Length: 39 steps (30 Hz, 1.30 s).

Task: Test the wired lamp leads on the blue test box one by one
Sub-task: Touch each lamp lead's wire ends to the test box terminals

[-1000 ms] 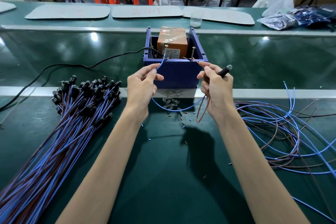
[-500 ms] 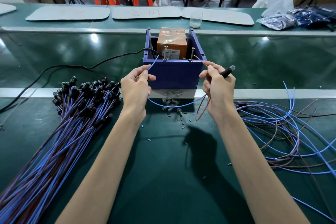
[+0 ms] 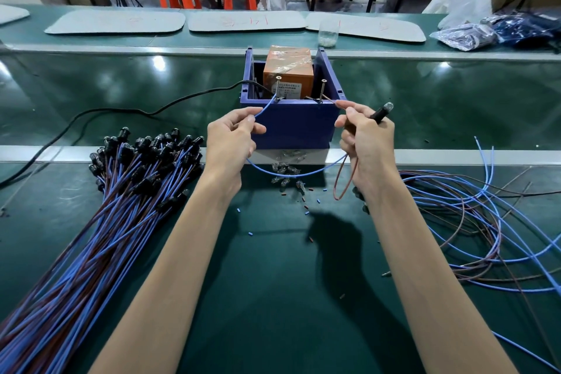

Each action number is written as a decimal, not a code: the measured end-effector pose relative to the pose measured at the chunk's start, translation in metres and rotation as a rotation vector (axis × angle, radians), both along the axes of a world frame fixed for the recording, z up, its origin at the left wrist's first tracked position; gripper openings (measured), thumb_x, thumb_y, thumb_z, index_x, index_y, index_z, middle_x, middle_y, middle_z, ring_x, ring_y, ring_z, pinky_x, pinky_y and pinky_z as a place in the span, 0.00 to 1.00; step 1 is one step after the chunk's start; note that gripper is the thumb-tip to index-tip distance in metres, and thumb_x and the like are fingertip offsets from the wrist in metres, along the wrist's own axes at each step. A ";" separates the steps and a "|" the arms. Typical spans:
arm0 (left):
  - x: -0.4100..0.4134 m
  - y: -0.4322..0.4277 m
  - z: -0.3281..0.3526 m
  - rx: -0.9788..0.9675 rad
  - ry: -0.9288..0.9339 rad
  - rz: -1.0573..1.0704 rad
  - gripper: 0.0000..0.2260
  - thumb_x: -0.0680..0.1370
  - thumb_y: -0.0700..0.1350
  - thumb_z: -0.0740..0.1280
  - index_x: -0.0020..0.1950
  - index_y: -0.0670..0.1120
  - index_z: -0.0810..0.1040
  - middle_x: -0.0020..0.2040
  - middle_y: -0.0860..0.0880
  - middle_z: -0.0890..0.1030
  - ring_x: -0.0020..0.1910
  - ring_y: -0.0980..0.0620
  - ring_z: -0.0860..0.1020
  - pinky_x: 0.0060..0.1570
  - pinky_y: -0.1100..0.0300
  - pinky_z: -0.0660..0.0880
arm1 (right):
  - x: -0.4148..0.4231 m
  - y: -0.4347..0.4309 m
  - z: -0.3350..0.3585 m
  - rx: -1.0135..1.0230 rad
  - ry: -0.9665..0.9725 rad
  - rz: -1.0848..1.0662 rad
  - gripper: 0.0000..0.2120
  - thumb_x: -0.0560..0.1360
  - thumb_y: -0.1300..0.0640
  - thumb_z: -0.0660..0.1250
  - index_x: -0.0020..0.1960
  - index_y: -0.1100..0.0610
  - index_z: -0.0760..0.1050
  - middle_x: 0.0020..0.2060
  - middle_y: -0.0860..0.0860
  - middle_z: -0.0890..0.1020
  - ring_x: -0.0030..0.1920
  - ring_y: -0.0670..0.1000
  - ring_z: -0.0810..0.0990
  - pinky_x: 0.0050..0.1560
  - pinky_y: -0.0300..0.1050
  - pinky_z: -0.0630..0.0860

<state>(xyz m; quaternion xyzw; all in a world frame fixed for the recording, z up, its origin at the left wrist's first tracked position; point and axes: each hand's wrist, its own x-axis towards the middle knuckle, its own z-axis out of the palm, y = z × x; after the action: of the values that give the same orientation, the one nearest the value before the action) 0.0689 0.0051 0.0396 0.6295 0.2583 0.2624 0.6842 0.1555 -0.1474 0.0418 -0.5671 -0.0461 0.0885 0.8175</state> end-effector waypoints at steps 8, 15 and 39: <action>-0.002 -0.005 0.001 0.007 -0.006 -0.023 0.11 0.81 0.37 0.60 0.47 0.48 0.81 0.28 0.56 0.77 0.19 0.58 0.59 0.22 0.70 0.59 | 0.000 -0.001 0.000 -0.004 -0.015 0.026 0.14 0.80 0.67 0.56 0.44 0.60 0.79 0.24 0.48 0.75 0.19 0.42 0.58 0.20 0.34 0.56; -0.005 -0.007 0.002 0.011 0.005 -0.029 0.12 0.81 0.37 0.60 0.47 0.48 0.81 0.26 0.57 0.77 0.19 0.58 0.60 0.22 0.69 0.60 | -0.002 0.000 0.001 -0.013 -0.019 0.029 0.14 0.80 0.68 0.56 0.45 0.60 0.79 0.26 0.49 0.75 0.20 0.42 0.58 0.21 0.34 0.56; -0.011 -0.009 0.002 0.011 -0.006 -0.039 0.12 0.81 0.37 0.60 0.46 0.49 0.81 0.26 0.57 0.77 0.20 0.59 0.60 0.22 0.70 0.60 | -0.005 -0.001 0.003 -0.004 -0.019 0.019 0.13 0.79 0.68 0.57 0.46 0.61 0.80 0.25 0.48 0.76 0.20 0.42 0.59 0.21 0.33 0.58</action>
<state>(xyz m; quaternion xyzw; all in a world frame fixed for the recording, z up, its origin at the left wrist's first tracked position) 0.0581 -0.0037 0.0419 0.6371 0.2425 0.2525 0.6867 0.1503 -0.1483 0.0444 -0.5690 -0.0591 0.0910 0.8152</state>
